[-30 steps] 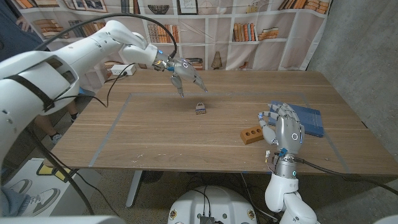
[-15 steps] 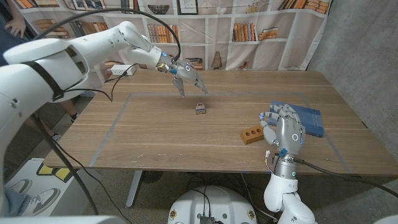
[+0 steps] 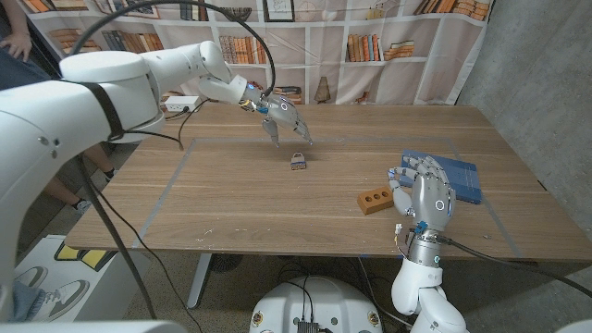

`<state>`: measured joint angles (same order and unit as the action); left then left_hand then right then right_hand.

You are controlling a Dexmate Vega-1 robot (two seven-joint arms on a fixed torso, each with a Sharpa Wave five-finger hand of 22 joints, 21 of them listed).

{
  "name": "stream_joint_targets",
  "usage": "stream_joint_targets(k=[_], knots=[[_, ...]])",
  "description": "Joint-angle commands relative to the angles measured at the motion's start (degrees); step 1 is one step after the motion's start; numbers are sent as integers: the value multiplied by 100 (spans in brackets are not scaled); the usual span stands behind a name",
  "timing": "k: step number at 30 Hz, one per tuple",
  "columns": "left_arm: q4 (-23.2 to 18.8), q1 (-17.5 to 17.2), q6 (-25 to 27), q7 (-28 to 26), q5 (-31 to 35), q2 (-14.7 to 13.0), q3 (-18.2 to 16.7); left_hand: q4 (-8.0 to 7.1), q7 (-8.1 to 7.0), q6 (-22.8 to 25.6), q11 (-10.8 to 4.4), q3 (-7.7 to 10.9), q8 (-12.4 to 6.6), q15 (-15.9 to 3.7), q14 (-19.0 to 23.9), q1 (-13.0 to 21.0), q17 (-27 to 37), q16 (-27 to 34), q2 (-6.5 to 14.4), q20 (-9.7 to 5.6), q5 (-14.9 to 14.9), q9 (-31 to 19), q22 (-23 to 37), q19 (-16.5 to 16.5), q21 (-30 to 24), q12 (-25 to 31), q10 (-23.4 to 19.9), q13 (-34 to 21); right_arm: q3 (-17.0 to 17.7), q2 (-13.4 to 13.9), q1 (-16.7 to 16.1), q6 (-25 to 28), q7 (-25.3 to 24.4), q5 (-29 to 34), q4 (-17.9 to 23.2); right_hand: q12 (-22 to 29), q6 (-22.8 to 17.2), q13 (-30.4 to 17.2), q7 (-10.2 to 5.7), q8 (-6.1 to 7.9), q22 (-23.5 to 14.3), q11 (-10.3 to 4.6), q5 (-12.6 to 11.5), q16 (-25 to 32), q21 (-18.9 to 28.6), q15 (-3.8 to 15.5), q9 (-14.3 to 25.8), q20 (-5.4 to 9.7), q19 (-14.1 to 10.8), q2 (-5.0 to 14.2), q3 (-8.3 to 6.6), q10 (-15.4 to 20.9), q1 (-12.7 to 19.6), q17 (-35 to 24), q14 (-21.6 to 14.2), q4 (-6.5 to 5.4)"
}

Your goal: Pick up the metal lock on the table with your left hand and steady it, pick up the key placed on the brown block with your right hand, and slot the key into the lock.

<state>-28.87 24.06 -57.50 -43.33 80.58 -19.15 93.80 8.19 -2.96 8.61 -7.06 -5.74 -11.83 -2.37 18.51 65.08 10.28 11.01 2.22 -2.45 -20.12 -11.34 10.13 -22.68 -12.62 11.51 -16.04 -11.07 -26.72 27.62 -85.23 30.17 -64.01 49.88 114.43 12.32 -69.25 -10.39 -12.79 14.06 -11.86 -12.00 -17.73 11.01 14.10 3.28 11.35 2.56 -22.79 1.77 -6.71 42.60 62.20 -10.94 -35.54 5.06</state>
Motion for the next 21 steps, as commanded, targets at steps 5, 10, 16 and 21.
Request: stream_joint_targets(k=[5, 10, 16, 21], knots=[[791, -17, 380, -102, -474, 544, 746, -27, 12, 64, 2, -27, -24, -560, 58, 39, 21, 11, 30, -176, 33, -20, -3, -66, 23, 23, -28, -27, 95, -111, -54, -25, 1, 37, -43, -15, -44, -19, -1, 13, -9, -6, -41, -1, 31, 811, 11, 438, -53, 68, 36, 49, 18, -16, -67, 8], [840, -89, 483, 27, -606, 613, 769, -39, 32, 60, 16, -30, -20, -552, 64, 48, 22, 8, 42, -161, 51, -22, -4, -69, 32, 18, -18, -27, 65, -40, -30, 11, 1, -10, -33, -16, -49, -19, -1, 8, -9, -6, -43, -1, 31, 811, 13, 437, -53, 74, 53, 54, 21, -16, -72, 3], [881, -181, 465, 118, -761, 670, 750, -52, 35, 93, 23, -29, -30, -559, 99, 62, 22, 17, 62, -169, 71, -23, -5, -87, 35, 30, -52, -27, 31, -1, -15, 94, 1, -67, -8, -19, -50, -19, 0, 3, -9, -6, -45, -1, 34, 815, 15, 427, -64, 83, 66, 56, 28, -16, -76, -1], [887, -240, 413, 100, -835, 688, 751, -64, 21, 117, -11, -32, -36, -596, 129, 68, 22, 22, 75, -190, 90, -23, -5, -105, 37, 34, -71, -26, -4, 25, -16, 161, 1, -94, 10, -18, -60, -19, 1, 2, -8, -4, -47, -1, 36, 815, 16, 422, -69, 90, 81, 66, 29, -16, -79, -6]])
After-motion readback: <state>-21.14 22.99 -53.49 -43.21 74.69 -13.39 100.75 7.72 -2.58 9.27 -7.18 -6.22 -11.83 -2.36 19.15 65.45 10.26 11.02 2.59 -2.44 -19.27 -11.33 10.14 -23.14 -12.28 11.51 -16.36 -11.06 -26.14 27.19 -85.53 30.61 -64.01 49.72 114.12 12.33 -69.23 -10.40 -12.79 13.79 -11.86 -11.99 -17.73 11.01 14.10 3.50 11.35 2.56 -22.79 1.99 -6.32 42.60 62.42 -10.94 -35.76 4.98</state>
